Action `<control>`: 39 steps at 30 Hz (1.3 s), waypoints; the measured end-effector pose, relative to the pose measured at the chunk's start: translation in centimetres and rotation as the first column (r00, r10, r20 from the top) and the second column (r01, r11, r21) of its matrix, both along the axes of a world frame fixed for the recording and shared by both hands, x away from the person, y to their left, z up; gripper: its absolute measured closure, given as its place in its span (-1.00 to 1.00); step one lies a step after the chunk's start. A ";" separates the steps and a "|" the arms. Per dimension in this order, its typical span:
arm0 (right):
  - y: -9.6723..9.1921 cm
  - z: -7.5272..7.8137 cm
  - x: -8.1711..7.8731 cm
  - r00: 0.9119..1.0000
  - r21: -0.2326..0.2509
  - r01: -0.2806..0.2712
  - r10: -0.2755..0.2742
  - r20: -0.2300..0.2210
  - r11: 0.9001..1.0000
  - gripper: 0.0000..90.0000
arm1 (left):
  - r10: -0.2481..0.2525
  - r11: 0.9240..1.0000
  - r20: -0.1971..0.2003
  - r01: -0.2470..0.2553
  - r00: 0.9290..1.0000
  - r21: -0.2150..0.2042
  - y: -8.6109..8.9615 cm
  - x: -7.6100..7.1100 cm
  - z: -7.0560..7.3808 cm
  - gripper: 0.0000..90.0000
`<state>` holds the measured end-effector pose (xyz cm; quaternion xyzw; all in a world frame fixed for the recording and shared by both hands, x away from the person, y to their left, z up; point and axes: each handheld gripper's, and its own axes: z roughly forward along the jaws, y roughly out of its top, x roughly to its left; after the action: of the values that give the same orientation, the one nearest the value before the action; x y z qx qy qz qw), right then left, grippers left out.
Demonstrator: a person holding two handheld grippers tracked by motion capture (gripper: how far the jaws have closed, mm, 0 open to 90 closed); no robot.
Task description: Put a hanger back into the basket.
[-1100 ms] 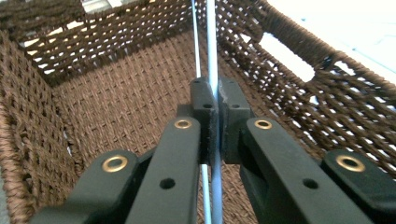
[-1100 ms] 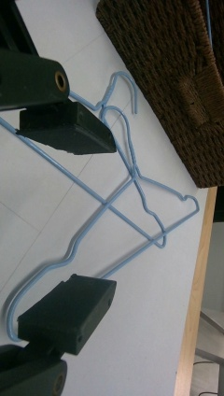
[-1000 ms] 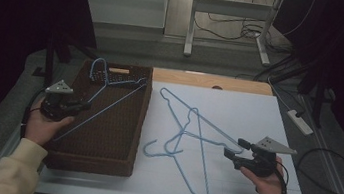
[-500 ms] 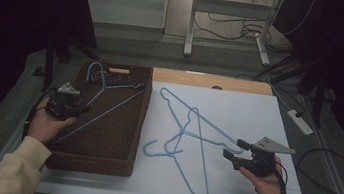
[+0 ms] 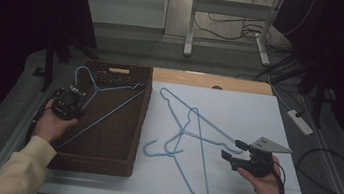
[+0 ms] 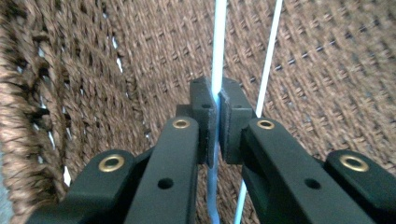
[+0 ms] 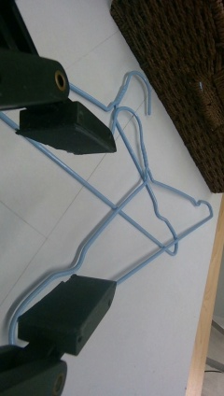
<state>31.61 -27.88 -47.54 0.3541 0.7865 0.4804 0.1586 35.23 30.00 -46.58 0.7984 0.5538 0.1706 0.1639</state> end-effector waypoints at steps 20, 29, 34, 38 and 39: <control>-0.1 0.1 -0.1 1.000 0.006 -0.002 0.002 0.003 1.000 -0.37 | -0.017 0.980 0.271 0.069 0.963 -0.185 0.1 -4.5 4.4 -0.24; -0.2 0.2 -0.2 1.000 0.005 0.001 -0.001 0.003 1.000 -0.37 | -0.094 0.938 0.409 0.218 0.908 -0.268 -2.1 -7.9 6.0 -0.27; -0.4 0.3 -0.1 1.000 0.008 0.005 -0.005 0.003 1.000 -0.37 | -0.143 0.916 0.459 0.293 0.877 -0.274 -4.2 -9.3 6.3 -0.28; -0.4 0.3 -0.1 1.000 0.008 0.005 -0.005 0.002 1.000 -0.37 | -0.184 0.884 0.486 0.360 0.854 -0.297 -6.1 -10.1 6.2 -0.28; -0.4 0.3 -0.1 1.000 0.008 0.005 -0.005 0.002 1.000 -0.37 | -0.195 0.878 0.491 0.375 0.849 -0.299 -6.6 -10.2 6.1 -0.28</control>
<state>31.49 -28.29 -47.29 0.3560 0.7837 0.4835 0.1593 25.00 23.44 -40.51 0.7643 0.3963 0.2106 0.4632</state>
